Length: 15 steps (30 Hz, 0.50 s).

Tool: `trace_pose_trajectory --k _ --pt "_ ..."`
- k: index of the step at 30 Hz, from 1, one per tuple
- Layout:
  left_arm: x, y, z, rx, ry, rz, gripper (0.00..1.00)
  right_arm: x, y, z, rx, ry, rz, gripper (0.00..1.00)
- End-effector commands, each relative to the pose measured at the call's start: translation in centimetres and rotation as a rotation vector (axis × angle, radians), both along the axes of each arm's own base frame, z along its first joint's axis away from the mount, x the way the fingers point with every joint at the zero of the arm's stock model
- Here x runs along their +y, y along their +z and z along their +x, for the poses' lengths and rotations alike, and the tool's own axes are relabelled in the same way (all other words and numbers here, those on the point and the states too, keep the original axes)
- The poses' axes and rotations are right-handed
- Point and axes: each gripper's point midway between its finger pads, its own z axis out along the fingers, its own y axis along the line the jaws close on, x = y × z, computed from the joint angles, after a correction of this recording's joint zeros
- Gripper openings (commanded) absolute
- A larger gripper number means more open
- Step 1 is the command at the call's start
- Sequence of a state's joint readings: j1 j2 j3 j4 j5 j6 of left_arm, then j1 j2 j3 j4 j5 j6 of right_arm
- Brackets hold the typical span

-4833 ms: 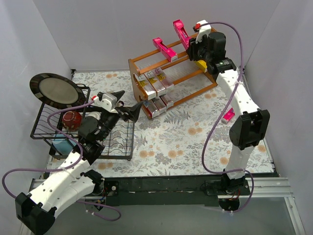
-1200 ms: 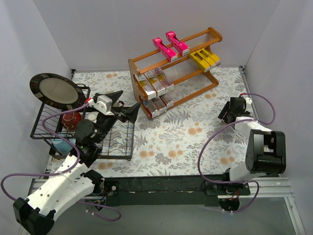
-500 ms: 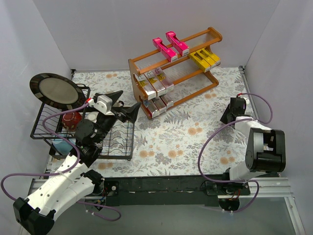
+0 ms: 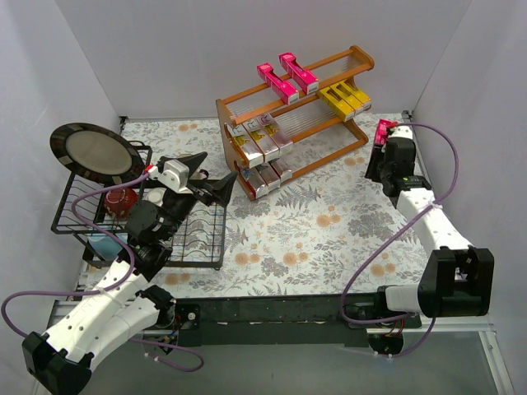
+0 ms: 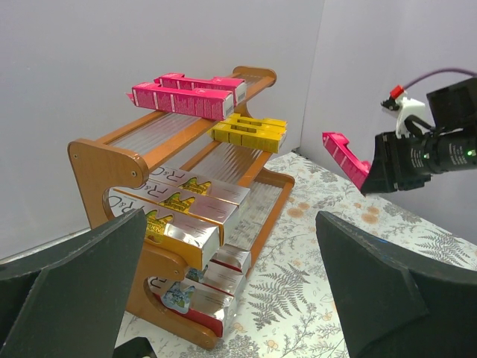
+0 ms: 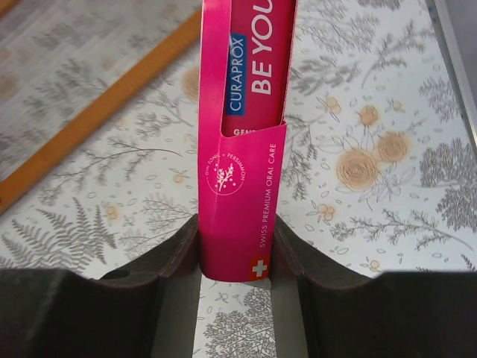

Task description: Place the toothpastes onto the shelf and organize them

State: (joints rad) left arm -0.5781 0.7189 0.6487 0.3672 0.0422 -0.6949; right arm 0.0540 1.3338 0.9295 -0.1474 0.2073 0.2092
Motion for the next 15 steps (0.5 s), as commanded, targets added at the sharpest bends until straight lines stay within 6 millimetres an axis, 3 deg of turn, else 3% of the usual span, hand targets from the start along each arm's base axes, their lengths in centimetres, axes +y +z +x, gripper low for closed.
trace_pose_trajectory --k 1,3,4,6,7,9,10,11,12,14,15 --pt "-0.1 0.4 -0.2 -0.014 -0.010 0.005 0.98 2.9 7.4 1.1 -0.155 0.136 -0.050 0.43" --pt "-0.2 0.4 -0.2 -0.014 -0.011 0.005 0.98 4.0 8.8 1.2 -0.178 0.186 -0.057 0.43" --pt "-0.2 0.4 -0.2 -0.014 -0.014 0.006 0.98 4.4 11.0 1.7 -0.222 0.203 -0.055 0.44" --pt "-0.3 0.4 -0.3 -0.012 -0.018 0.005 0.98 5.3 12.5 2.4 -0.239 0.260 -0.048 0.44" --pt "-0.3 0.4 -0.3 -0.015 -0.020 0.004 0.98 5.7 15.0 3.1 -0.285 0.287 -0.061 0.44" --pt "-0.3 0.4 -0.3 -0.014 -0.018 0.006 0.98 6.8 16.0 4.3 -0.288 0.348 -0.062 0.44" --pt "-0.3 0.4 -0.3 -0.013 -0.018 0.006 0.98 7.2 18.9 5.1 -0.346 0.364 -0.068 0.45" --pt "-0.3 0.3 -0.2 -0.010 -0.016 0.008 0.98 7.7 19.6 5.5 -0.357 0.410 -0.084 0.45" --pt "-0.3 0.2 -0.2 -0.010 -0.014 0.010 0.98 8.2 19.0 6.6 -0.337 0.431 -0.090 0.45" --pt "-0.3 0.0 0.0 -0.006 -0.009 0.015 0.98 9.1 22.1 7.7 -0.406 0.469 -0.102 0.45" --pt "-0.3 -0.1 0.1 -0.003 -0.010 0.016 0.98 9.6 21.9 8.9 -0.409 0.487 -0.104 0.45"
